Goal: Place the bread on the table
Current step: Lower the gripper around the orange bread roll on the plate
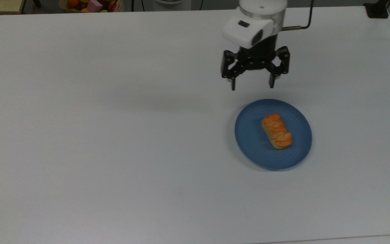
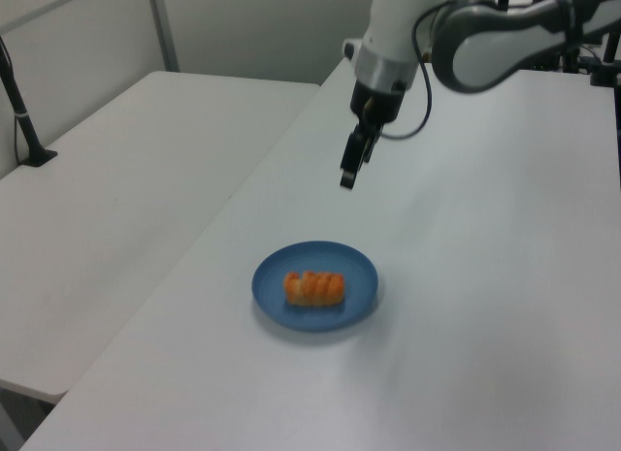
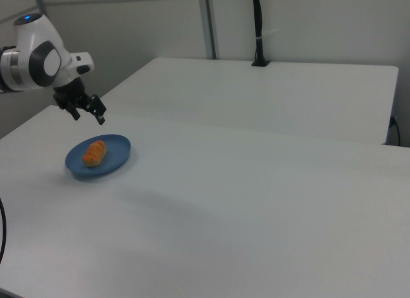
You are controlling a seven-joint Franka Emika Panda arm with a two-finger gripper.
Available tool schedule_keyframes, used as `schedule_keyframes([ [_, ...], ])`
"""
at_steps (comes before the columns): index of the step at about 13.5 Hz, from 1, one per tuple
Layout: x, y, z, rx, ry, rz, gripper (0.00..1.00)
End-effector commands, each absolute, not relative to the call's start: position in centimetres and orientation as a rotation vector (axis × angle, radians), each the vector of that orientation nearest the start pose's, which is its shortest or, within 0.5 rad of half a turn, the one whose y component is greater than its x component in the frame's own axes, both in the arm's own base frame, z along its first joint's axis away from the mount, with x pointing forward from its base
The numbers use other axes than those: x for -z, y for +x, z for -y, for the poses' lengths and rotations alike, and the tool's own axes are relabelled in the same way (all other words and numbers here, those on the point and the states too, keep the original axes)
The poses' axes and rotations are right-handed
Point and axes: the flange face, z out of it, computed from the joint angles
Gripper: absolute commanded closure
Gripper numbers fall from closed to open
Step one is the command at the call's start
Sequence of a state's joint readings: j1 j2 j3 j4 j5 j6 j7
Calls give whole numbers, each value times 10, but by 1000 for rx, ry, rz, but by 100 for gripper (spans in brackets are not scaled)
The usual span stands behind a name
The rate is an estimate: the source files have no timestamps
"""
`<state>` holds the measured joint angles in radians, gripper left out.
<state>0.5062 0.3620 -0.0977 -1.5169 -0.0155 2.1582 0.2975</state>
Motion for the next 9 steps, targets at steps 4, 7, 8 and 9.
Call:
schedule_keyframes([
  [4,-404,643,-350,554,-3001,326,0],
  [7,-370,652,-355,608,-2979,337,0],
  [8,-358,653,-358,626,-2972,344,0],
  [9,-351,655,-359,639,-2969,354,0],
])
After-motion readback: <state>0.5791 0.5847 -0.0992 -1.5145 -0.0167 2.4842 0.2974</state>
